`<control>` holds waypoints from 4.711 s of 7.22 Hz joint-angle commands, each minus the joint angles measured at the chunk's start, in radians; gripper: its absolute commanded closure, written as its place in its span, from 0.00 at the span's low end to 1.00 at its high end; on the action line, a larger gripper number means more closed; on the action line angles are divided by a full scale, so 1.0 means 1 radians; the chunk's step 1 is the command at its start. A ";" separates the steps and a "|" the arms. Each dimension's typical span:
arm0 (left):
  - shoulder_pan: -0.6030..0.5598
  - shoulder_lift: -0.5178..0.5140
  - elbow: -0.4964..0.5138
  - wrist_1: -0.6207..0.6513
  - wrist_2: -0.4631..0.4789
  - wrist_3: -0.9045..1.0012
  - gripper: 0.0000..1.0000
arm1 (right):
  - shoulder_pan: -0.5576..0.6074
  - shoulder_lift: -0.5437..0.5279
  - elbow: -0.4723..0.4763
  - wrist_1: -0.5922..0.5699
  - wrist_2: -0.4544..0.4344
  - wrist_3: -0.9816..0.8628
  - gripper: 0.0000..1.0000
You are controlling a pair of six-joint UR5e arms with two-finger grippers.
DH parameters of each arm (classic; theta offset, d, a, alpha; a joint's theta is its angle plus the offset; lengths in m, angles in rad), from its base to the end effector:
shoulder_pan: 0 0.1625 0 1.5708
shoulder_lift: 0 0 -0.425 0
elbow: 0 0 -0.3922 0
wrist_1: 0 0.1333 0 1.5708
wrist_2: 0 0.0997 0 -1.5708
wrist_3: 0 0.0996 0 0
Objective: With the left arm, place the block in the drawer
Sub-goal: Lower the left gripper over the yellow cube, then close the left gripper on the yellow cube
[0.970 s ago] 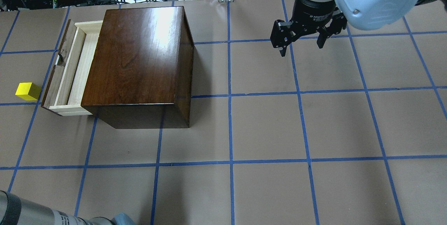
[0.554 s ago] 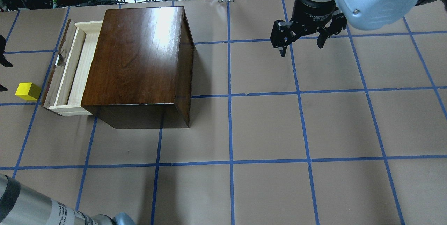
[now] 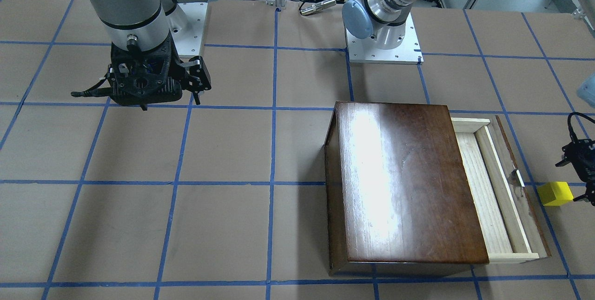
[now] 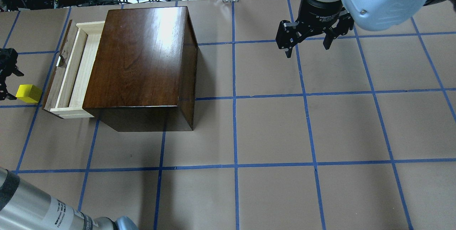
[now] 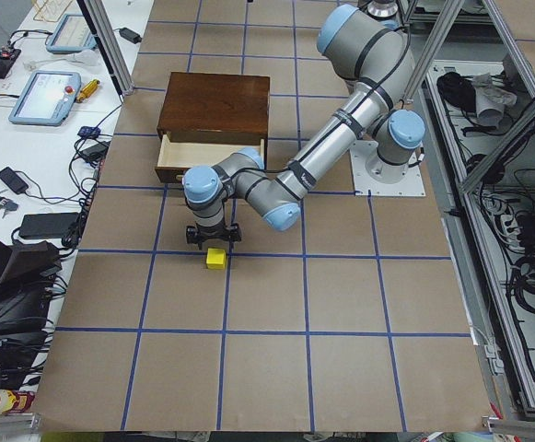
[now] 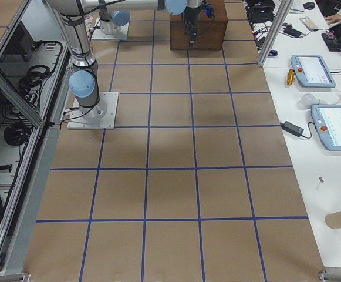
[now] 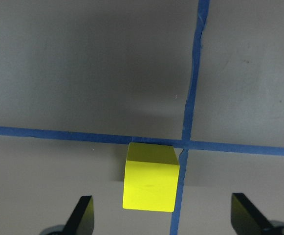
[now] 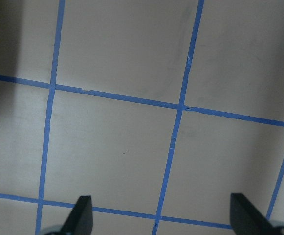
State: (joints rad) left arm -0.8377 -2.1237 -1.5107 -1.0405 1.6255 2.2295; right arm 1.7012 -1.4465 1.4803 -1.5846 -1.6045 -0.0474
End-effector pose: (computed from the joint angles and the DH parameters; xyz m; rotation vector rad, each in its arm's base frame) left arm 0.3547 -0.5850 0.2430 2.1067 2.2719 0.0792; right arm 0.1994 -0.5209 0.4694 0.2764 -3.0946 -0.0289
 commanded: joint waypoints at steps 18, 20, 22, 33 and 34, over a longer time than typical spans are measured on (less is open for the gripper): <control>0.034 -0.111 -0.017 0.111 -0.067 0.076 0.00 | 0.000 0.000 0.000 0.000 0.000 0.000 0.00; 0.034 -0.111 -0.017 0.109 -0.067 0.076 0.00 | 0.000 0.000 0.000 0.000 0.000 0.000 0.00; 0.034 -0.111 -0.019 0.111 -0.069 0.076 0.23 | 0.000 0.000 0.000 0.000 0.000 0.000 0.00; 0.026 -0.066 -0.013 0.096 -0.061 0.064 1.00 | 0.000 0.000 0.000 0.000 0.000 0.000 0.00; 0.026 -0.023 -0.005 0.023 -0.062 0.064 1.00 | 0.000 0.000 0.000 0.000 0.000 0.001 0.00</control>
State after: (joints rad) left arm -0.8092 -2.1903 -1.5225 -0.9587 1.5627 2.2972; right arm 1.7012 -1.4466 1.4803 -1.5846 -1.6045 -0.0469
